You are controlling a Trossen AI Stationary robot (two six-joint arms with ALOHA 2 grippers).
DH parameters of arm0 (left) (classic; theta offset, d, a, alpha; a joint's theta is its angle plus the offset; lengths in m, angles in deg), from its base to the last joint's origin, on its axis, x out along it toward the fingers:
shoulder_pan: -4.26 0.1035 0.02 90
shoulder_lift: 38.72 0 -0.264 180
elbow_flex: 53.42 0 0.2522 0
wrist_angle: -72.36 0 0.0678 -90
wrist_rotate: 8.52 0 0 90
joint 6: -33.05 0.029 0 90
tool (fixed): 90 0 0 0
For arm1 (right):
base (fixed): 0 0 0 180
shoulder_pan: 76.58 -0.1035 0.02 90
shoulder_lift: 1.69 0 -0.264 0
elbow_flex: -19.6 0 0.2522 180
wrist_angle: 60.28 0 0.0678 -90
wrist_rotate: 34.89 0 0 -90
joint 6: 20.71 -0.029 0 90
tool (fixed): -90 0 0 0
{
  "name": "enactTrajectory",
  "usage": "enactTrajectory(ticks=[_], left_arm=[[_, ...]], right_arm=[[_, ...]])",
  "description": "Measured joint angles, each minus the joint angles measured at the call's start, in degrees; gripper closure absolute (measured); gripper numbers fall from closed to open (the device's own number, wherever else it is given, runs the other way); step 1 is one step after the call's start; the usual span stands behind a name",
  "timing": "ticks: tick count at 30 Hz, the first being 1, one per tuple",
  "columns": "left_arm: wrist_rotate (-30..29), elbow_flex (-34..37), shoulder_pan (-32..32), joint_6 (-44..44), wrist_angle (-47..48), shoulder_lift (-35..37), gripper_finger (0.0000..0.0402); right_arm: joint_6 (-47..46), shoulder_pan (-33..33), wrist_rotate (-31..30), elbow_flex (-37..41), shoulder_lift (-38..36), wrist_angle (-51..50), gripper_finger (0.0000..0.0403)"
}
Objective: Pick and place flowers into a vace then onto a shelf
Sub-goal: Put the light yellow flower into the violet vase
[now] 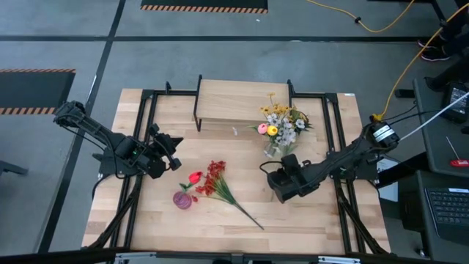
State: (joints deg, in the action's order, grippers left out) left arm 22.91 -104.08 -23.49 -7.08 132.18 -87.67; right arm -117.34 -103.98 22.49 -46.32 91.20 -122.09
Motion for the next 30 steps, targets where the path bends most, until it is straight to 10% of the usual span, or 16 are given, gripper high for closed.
enactTrajectory(ticks=[30], left_arm=[[0.0, 0.0, 0.0, 0.9, 0.0, 0.0, 0.0397]], right_arm=[[2.9, 5.0, 5.1, 1.8, 7.6, 8.2, 0.0274]])
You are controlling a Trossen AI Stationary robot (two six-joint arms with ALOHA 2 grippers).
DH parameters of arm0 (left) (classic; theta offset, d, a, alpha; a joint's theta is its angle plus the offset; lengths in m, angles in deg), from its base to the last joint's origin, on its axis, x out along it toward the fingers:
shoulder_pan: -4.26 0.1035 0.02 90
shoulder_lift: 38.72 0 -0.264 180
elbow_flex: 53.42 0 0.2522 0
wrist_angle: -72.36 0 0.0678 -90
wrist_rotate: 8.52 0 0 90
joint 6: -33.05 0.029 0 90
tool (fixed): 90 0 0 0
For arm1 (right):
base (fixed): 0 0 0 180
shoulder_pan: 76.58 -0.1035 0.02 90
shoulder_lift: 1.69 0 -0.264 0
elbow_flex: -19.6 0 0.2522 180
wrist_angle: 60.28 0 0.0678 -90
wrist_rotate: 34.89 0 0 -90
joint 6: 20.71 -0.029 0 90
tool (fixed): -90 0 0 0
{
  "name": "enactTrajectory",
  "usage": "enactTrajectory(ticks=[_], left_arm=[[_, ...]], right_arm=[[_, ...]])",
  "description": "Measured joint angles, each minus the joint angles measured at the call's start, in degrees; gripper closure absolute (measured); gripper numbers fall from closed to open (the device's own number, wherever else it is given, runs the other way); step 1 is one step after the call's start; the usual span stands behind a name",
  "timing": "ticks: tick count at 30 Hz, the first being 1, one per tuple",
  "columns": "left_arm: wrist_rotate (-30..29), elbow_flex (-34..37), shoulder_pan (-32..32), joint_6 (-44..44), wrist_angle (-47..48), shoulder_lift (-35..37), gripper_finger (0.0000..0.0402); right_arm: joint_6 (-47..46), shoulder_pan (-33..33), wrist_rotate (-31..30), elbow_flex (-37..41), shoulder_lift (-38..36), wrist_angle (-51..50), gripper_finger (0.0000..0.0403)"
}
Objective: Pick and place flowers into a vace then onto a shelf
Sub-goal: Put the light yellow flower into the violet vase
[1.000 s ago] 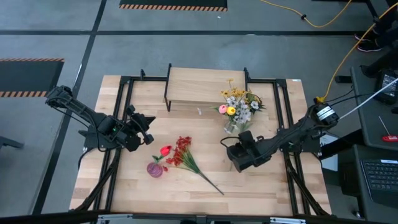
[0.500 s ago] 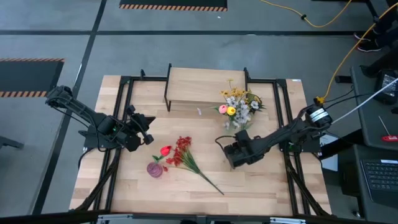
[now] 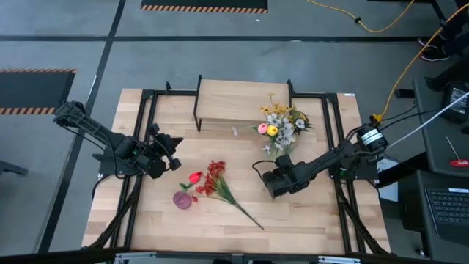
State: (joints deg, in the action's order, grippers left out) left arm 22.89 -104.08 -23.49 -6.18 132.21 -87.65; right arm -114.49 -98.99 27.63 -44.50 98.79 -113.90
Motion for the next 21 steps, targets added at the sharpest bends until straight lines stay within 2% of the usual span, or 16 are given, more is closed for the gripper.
enactTrajectory(ticks=[5, 11, 14, 21], left_arm=[[0.0, 0.0, 0.0, 0.0, 0.0, 0.0, 0.0399], [0.0, 0.0, 0.0, 0.0, 0.0, 0.0, 0.0398], [0.0, 0.0, 0.0, 0.0, 0.0, 0.0, 0.0396], [0.0, 0.0, 0.0, 0.0, 0.0, 0.0, 0.0399]], right_arm=[[0.0, 0.9, 0.9, 4.1, -0.6, 4.7, 0.0274], [0.8, 0.7, 1.3, 2.8, -0.6, 1.9, 0.0280], [1.1, 0.7, 2.0, 2.4, -1.1, 1.1, 0.0302], [1.3, 0.8, 5.2, 2.4, -1.4, -0.4, 0.0390]])
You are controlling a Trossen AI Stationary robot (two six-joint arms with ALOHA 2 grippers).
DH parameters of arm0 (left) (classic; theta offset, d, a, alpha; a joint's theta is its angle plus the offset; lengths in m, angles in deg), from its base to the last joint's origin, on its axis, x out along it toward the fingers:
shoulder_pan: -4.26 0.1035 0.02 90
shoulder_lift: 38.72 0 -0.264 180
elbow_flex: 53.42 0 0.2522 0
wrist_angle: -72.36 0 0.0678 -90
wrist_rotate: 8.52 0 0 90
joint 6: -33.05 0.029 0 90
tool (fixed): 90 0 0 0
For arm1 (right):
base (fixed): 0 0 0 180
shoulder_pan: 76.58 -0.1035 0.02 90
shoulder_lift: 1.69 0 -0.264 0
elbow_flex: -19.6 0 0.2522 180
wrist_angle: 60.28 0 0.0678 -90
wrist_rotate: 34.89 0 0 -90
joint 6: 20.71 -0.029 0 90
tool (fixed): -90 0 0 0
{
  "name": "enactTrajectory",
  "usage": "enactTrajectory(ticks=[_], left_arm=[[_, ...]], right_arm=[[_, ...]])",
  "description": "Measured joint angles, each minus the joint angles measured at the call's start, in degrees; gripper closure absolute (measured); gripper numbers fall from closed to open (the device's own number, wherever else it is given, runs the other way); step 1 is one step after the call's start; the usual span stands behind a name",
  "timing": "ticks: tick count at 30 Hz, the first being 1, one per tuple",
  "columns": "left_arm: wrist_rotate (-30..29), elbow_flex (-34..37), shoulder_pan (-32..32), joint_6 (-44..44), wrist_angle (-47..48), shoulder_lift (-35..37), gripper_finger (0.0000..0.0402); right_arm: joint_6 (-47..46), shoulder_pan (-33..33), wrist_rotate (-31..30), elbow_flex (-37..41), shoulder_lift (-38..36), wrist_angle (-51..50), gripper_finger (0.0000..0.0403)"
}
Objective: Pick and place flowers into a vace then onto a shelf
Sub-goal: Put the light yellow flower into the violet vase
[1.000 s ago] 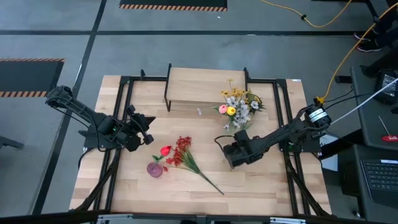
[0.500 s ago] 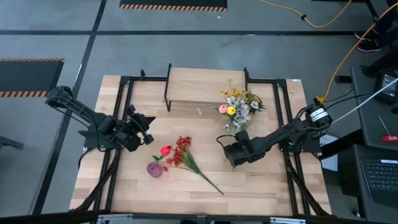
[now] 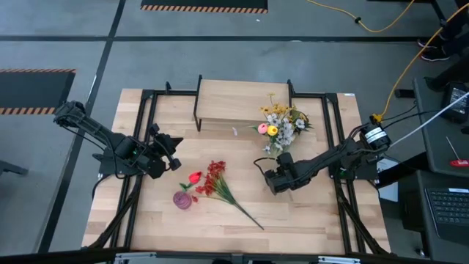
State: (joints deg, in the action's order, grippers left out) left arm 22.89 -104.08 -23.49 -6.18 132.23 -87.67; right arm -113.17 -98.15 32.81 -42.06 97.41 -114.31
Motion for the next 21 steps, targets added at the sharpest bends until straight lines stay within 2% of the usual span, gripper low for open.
enactTrajectory(ticks=[5, 11, 21], left_arm=[[0.0, 0.0, 0.0, 0.0, 0.0, 0.0, 0.0397], [0.0, 0.0, 0.0, 0.0, 0.0, 0.0, 0.0399], [0.0, 0.0, 0.0, 0.0, 0.0, 0.0, 0.0400]], right_arm=[[0.0, 0.0, 1.5, 0.1, -1.7, -1.2, 0.0393], [1.5, -1.1, 6.5, 0.3, -6.5, -5.2, 0.0399], [1.5, -8.1, 5.7, 0.2, -15.6, -7.1, 0.0402]])
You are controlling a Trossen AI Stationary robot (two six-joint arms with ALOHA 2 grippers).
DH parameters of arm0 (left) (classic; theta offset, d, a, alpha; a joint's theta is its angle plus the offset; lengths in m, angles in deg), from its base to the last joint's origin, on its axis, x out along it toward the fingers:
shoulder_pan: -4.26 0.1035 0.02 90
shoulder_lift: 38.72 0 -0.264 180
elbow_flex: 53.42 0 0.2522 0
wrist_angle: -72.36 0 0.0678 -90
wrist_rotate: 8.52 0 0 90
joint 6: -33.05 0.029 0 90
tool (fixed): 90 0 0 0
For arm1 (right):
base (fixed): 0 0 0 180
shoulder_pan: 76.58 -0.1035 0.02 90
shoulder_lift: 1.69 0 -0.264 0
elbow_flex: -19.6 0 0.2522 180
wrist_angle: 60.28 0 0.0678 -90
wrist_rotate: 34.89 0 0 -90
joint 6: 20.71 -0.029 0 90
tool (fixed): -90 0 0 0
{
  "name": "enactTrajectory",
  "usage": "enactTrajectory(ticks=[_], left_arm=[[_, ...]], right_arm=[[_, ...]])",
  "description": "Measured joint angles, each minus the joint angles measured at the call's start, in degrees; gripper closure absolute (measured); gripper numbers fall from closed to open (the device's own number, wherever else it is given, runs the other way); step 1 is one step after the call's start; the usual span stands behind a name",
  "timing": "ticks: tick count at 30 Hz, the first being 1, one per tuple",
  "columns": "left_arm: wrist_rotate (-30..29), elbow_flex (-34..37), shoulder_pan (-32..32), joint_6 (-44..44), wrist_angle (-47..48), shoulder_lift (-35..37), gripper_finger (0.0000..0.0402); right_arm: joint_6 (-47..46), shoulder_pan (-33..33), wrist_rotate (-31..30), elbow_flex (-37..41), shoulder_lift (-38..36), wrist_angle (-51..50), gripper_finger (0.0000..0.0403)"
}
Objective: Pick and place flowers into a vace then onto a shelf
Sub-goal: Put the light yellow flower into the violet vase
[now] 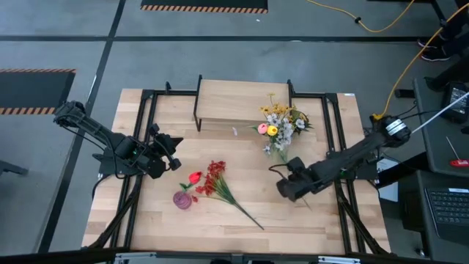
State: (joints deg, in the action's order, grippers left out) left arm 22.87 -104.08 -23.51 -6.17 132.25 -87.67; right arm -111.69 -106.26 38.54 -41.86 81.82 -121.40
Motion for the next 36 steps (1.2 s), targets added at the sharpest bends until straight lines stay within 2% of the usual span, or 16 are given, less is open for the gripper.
enactTrajectory(ticks=[9, 15, 20, 27, 32, 36], left_arm=[[0.0, 0.0, 0.0, 1.0, 0.0, 0.0, 0.0394], [0.0, 0.0, 0.0, 1.0, 0.0, 0.0, 0.0396], [0.0, 0.0, 0.0, 1.0, 0.0, 0.0, 0.0399], [0.0, 0.0, 0.0, 0.5, 0.0, 0.0, 0.0396], [0.0, 0.0, 0.0, 0.5, -0.1, 0.0, 0.0399], [0.0, 0.0, 0.0, 1.3, -0.7, 0.0, 0.0399]], right_arm=[[-0.1, -8.6, 1.4, -0.1, -7.8, 0.7, 0.0403], [2.8, -13.7, 0.8, -0.1, -9.4, 2.1, 0.0403], [12.3, -15.7, -1.4, -0.2, -9.4, 7.7, 0.0403], [29.8, -14.8, -5.9, -0.2, -9.6, 14.4, 0.0403], [40.7, -10.1, -8.0, -0.2, -13.3, 17.8, 0.0403], [54.1, -5.4, -8.5, -0.2, -17.0, 25.1, 0.0403]])
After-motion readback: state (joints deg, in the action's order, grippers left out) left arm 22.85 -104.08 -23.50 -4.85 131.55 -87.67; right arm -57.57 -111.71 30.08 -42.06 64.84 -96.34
